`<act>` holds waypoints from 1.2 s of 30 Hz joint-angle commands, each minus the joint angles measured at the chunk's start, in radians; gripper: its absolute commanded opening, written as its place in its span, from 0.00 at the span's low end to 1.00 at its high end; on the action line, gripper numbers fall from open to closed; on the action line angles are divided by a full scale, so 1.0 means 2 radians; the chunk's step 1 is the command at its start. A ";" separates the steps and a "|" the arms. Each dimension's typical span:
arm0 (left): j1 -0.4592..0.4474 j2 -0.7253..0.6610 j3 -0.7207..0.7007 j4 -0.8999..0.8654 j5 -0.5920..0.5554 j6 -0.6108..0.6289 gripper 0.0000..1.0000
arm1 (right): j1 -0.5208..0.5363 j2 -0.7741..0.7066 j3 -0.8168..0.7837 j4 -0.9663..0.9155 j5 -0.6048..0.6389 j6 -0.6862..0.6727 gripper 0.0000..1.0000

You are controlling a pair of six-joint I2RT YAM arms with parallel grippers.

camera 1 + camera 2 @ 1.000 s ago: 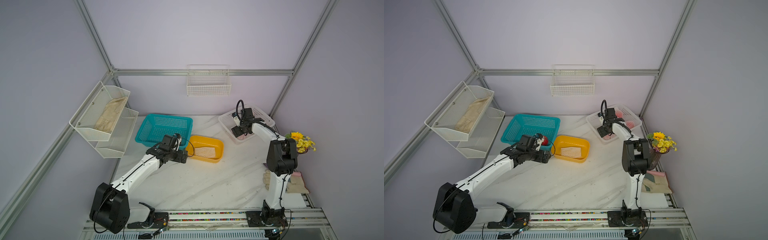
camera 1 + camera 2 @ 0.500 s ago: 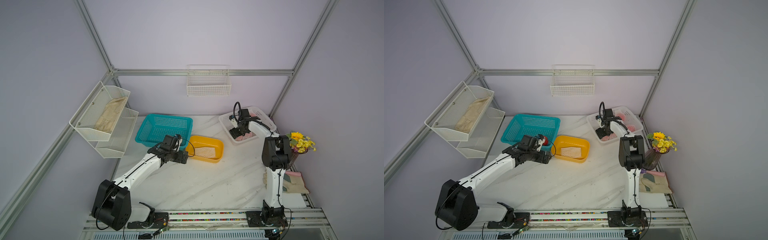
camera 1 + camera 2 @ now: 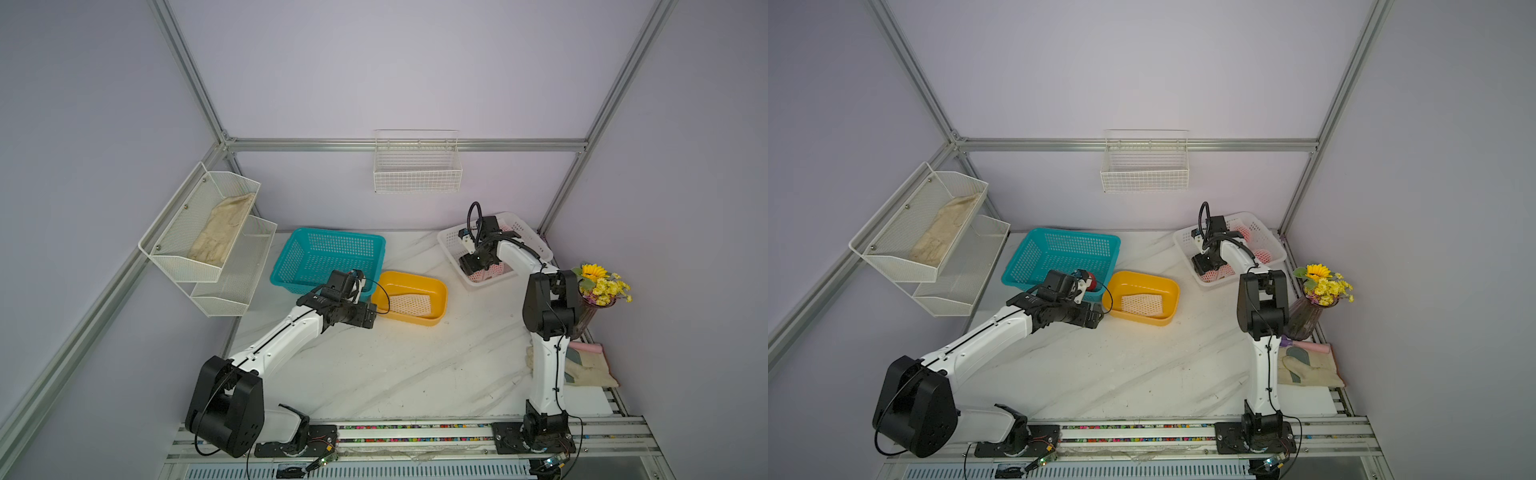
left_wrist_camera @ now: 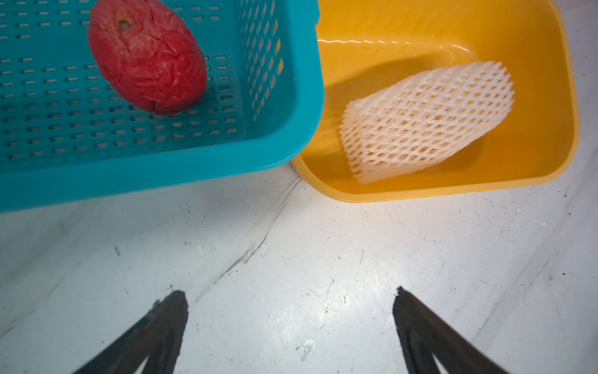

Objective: Remove foam nets from apples
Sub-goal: Pick up the apple from the basket.

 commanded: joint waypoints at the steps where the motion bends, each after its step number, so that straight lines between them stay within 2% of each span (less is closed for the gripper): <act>1: -0.001 -0.003 0.030 0.011 0.007 0.004 0.99 | -0.001 -0.045 -0.028 0.041 0.000 0.013 0.55; 6: -0.001 -0.008 0.026 0.014 0.010 -0.001 0.99 | -0.001 -0.076 -0.047 0.082 0.010 0.043 0.55; 22: -0.002 -0.013 0.017 0.021 0.018 -0.005 0.99 | 0.001 -0.141 -0.104 0.164 0.011 0.065 0.53; 28: -0.003 -0.010 0.022 0.023 0.018 -0.005 0.99 | 0.017 -0.171 -0.136 0.203 -0.014 0.051 0.53; 36: -0.005 -0.019 0.020 0.022 0.014 -0.004 0.99 | 0.062 -0.229 -0.199 0.261 -0.010 0.009 0.52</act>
